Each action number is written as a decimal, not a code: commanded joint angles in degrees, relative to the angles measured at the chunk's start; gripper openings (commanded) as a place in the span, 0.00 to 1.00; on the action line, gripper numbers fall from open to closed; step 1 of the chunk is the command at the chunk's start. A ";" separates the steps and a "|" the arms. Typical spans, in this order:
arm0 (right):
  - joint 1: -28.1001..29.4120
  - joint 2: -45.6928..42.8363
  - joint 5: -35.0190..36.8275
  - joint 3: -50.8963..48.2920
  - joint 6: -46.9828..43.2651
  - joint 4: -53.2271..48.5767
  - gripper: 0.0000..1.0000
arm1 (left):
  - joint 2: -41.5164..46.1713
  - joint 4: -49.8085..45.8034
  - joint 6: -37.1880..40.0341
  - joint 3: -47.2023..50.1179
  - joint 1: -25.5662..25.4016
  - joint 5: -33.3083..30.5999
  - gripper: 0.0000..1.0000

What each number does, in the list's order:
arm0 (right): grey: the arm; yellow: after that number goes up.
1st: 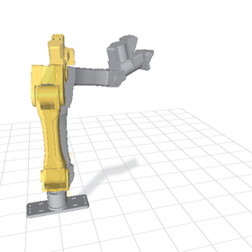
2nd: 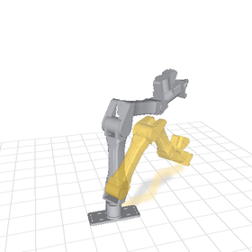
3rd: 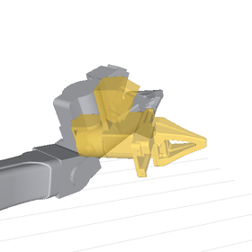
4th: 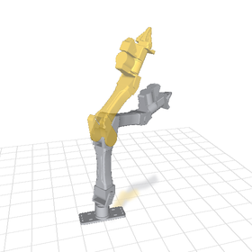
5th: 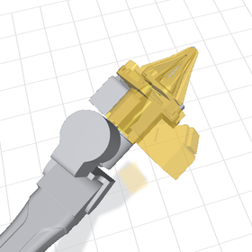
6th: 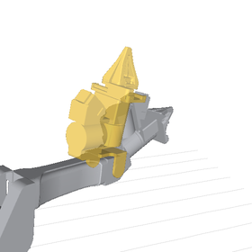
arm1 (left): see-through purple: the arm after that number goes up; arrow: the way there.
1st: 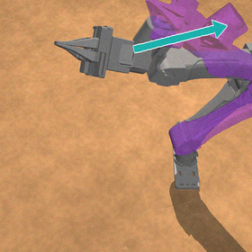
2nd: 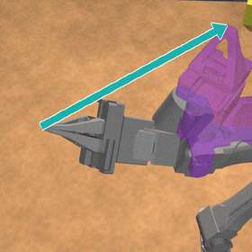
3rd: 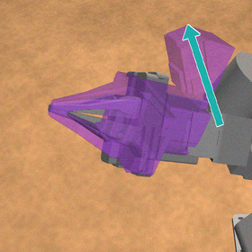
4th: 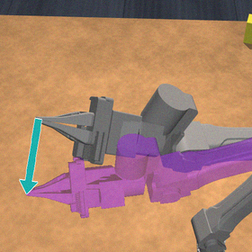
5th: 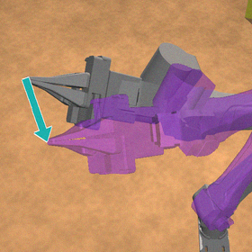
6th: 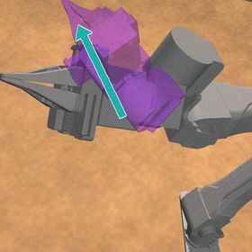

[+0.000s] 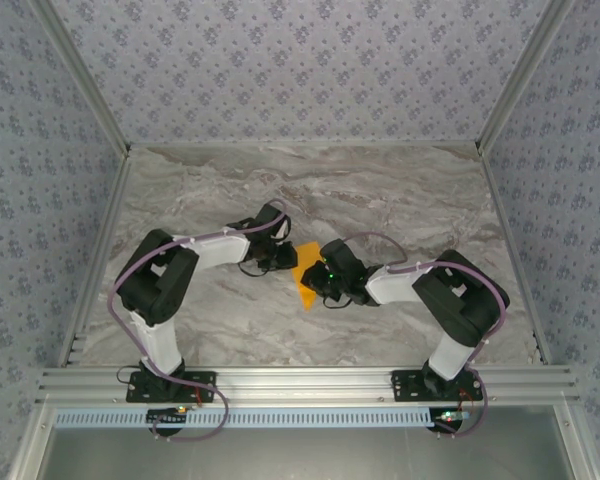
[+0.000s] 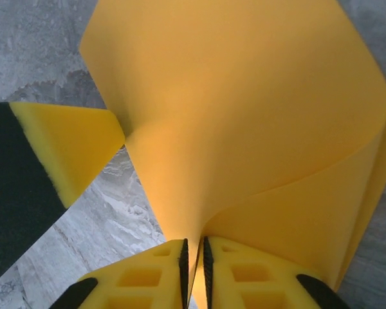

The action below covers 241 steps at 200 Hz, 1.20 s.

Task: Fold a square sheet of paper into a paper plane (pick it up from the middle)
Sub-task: Third fold the triangle at the center of the table.

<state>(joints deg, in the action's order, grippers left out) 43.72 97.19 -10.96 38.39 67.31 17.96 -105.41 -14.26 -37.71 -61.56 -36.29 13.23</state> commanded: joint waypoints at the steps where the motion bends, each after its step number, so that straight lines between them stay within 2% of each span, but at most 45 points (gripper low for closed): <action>1: 0.40 1.34 2.08 -0.50 0.66 -4.40 0.24 | 4.54 -3.83 -0.96 -0.18 2.27 -1.86 0.27; 35: 0.39 1.33 1.78 -0.43 0.72 -4.64 0.32 | 8.07 -4.41 -1.84 1.67 4.16 -1.83 0.32; 63: 0.33 1.31 1.60 -0.69 0.55 -4.69 0.38 | 10.11 -2.30 -2.28 3.74 4.26 1.26 0.34; 85: 0.31 1.12 1.70 -1.10 0.46 -4.85 0.38 | 11.24 0.46 -2.98 5.64 4.28 5.05 0.34; 105: 0.13 0.97 1.88 -1.53 0.43 -5.01 0.37 | 12.00 2.97 -4.08 7.21 3.96 7.95 0.30; 150: -0.57 0.57 1.84 -2.56 0.27 -5.00 0.27 | 12.99 8.81 -7.57 11.22 2.59 12.27 0.14; 219: -0.86 0.98 1.48 -3.13 -0.32 -5.69 0.06 | 10.83 12.62 -9.98 12.87 -1.94 12.81 0.02; 241: -0.92 1.15 1.30 -3.22 -0.41 -5.81 0.02 | 9.31 12.93 -10.01 12.21 -2.60 13.09 0.00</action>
<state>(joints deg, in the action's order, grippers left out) 43.20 97.01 -11.33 37.30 67.72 18.61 -94.28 -3.16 -47.11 -48.95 -38.26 25.02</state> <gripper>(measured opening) 0.066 0.058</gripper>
